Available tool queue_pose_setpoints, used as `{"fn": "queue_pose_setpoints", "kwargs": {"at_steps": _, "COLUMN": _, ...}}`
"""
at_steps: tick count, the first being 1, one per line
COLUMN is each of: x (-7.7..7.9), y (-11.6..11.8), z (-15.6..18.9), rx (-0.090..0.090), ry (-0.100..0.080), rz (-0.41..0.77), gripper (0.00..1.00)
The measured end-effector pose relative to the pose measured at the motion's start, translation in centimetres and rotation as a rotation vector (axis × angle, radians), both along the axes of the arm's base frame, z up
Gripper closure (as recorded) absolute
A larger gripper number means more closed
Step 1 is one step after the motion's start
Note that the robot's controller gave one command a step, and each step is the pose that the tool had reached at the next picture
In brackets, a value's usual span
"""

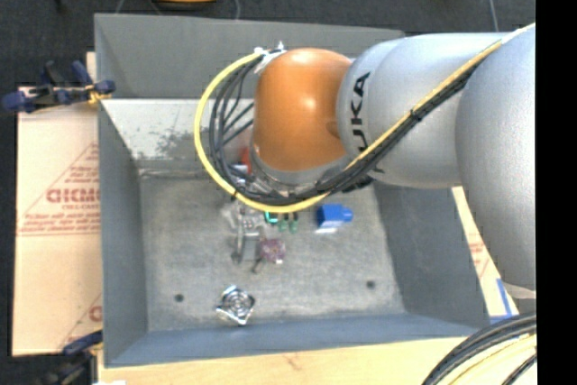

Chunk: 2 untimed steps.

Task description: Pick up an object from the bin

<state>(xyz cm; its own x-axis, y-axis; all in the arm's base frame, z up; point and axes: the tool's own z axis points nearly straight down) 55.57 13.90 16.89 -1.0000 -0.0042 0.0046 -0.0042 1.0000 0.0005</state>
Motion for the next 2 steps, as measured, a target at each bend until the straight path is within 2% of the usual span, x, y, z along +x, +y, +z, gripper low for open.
{"fn": "queue_pose_setpoints", "kwargs": {"at_steps": 1, "x": -1.6, "y": -6.1, "z": -7.4, "rx": 0.002, "ry": -0.026, "rz": -0.149, "gripper": 0.00}}
{"fn": "queue_pose_setpoints", "kwargs": {"at_steps": 2, "x": -2.4, "y": -7.2, "z": -6.7, "rx": 0.003, "ry": -0.014, "rz": -0.236, "gripper": 0.00}}
